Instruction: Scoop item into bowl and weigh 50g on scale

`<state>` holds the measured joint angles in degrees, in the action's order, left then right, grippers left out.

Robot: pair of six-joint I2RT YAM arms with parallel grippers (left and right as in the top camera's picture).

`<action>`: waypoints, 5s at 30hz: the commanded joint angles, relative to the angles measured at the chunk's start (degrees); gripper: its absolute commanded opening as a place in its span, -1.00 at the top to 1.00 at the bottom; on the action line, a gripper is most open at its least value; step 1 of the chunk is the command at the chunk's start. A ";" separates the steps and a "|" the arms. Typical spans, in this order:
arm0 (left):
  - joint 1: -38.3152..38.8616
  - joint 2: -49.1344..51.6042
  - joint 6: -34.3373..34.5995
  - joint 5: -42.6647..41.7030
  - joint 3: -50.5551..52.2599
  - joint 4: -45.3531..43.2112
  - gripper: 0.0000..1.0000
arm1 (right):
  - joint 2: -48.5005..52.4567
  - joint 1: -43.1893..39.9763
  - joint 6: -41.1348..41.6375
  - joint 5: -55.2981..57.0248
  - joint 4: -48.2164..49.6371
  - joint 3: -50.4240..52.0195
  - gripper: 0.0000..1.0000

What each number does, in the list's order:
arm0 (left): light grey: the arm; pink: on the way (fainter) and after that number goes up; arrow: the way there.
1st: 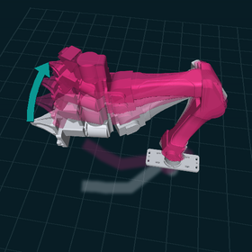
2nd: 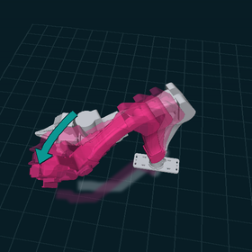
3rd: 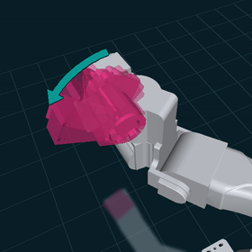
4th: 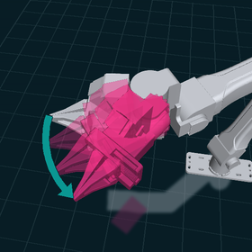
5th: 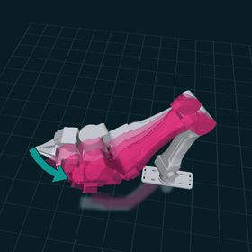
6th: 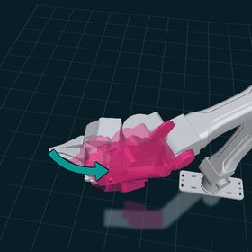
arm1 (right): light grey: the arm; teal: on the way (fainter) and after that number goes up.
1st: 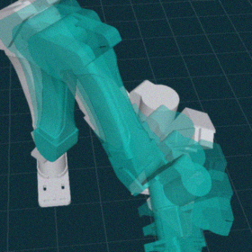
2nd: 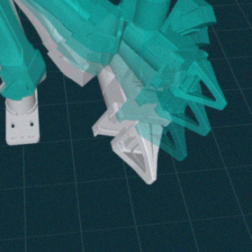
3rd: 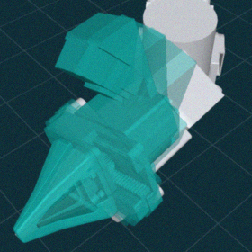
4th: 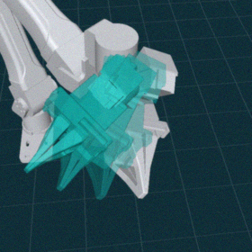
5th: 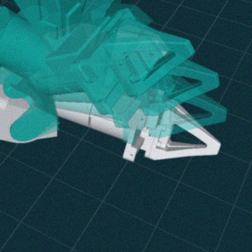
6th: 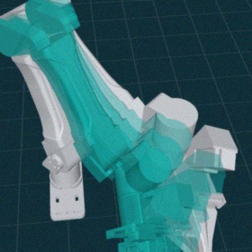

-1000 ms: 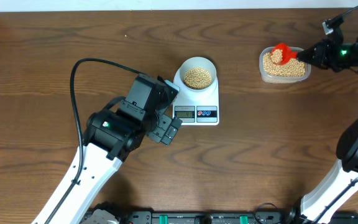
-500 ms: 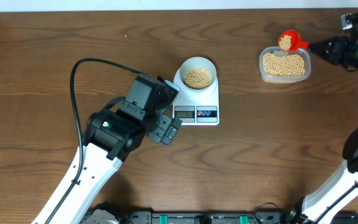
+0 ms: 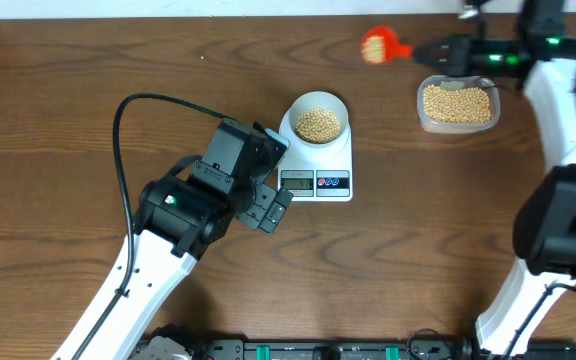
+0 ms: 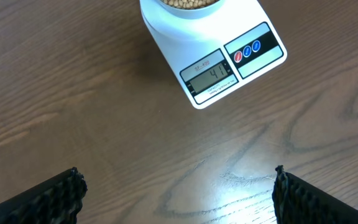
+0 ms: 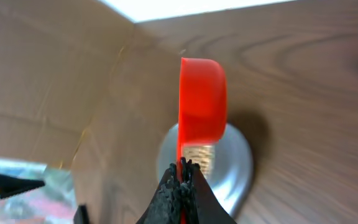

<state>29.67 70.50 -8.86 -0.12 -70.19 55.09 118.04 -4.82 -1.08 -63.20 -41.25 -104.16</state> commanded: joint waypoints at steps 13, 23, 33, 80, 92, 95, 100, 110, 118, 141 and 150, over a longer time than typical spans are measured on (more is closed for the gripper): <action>-0.24 -0.09 -0.33 -0.37 -0.28 -0.02 -0.96 | -0.72 10.99 -20.13 3.87 -10.14 0.11 0.98; -0.24 -0.09 -0.33 -0.35 -0.28 -0.02 -0.96 | -0.72 13.07 -24.90 16.37 -9.99 0.11 0.98; -0.24 -0.09 -0.33 -0.35 -0.28 -0.02 -0.96 | -2.14 13.25 -26.91 16.39 -9.66 -0.09 0.98; -0.24 -0.09 -0.33 -0.35 -0.28 -0.02 -0.95 | -3.56 14.51 -22.97 14.82 -11.80 -0.09 0.98; -0.24 -0.09 -0.33 -0.35 -0.28 -0.02 -0.96 | -3.56 14.58 -22.97 14.82 -11.80 -0.09 0.98; -0.24 -0.09 -0.31 -0.37 -0.28 -0.02 -0.95 | -3.56 14.64 -22.97 14.84 -11.43 -0.09 0.98; -0.24 -0.11 -0.33 -0.35 -0.28 -0.02 -0.96 | -3.56 14.62 -22.99 14.86 -10.10 -0.09 0.98; -0.24 -0.09 -0.33 -0.35 -0.28 -0.02 -0.96 | -3.56 14.67 -25.94 15.19 -9.27 -0.09 0.98; -0.24 -0.09 -0.33 -0.37 -0.28 -0.02 -0.96 | -3.56 15.34 -34.32 18.82 -10.84 -0.09 0.98; -0.24 -0.09 -0.33 -0.35 -0.28 -0.02 -0.95 | -3.54 13.38 -26.27 10.14 -12.96 -0.07 0.98; -0.24 -0.09 -0.33 -0.35 -0.28 -0.02 -0.95 | -3.54 13.38 -25.22 10.34 -12.96 -0.07 0.98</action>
<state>29.67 70.50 -8.86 -0.12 -70.19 55.09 116.40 8.80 -27.20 -51.05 -54.17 -104.16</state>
